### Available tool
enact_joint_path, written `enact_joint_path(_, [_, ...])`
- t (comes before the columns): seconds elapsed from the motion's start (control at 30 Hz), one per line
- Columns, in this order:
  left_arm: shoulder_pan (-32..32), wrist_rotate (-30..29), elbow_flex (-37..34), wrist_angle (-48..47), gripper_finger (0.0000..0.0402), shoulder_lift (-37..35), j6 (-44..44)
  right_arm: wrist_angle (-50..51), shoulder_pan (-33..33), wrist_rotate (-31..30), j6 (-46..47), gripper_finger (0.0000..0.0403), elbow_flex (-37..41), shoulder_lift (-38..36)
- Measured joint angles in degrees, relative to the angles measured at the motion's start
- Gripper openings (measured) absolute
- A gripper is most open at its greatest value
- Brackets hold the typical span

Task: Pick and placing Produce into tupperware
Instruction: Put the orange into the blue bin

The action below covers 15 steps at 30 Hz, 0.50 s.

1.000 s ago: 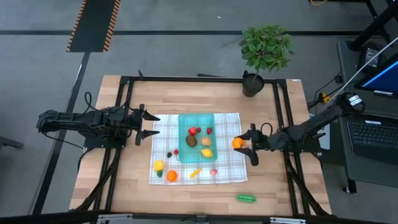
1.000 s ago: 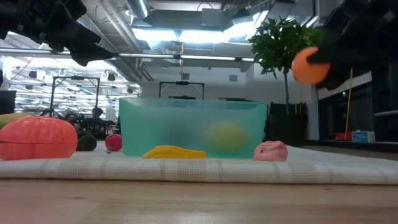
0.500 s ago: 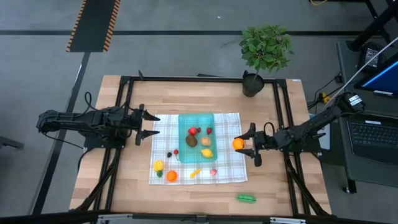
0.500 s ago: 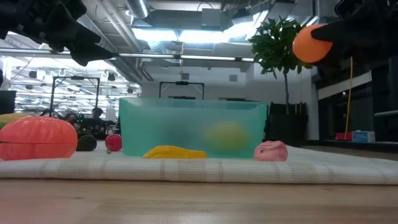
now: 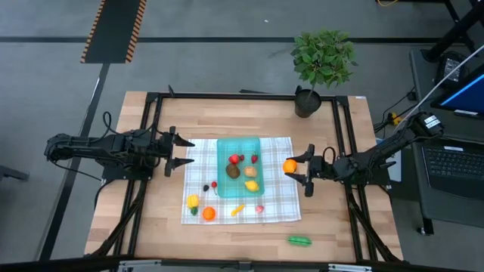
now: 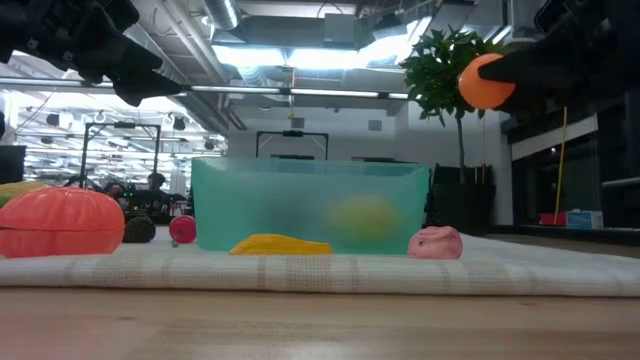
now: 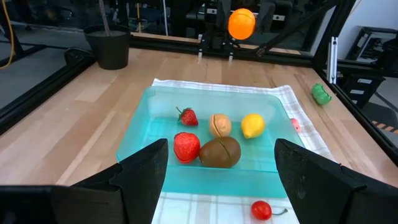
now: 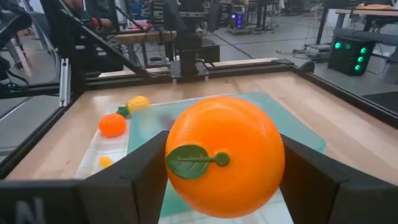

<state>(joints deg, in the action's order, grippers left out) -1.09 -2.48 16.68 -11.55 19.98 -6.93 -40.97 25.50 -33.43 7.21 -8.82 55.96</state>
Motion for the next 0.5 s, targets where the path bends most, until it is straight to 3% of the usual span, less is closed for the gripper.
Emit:
enact_joint_path(0.2, [0.0, 0.0, 0.0, 0.0, 0.0286, 0.0, 0.0, 0.0, -0.2, 0.1, 1.5, 0.0248, 0.0, 0.0])
enact_joint_path(0.5, [0.0, 0.0, 0.0, 0.0, 0.0286, 0.0, 1.5, -2.8, -5.8, 7.0, 3.0, 0.0248, 0.0, 2.1])
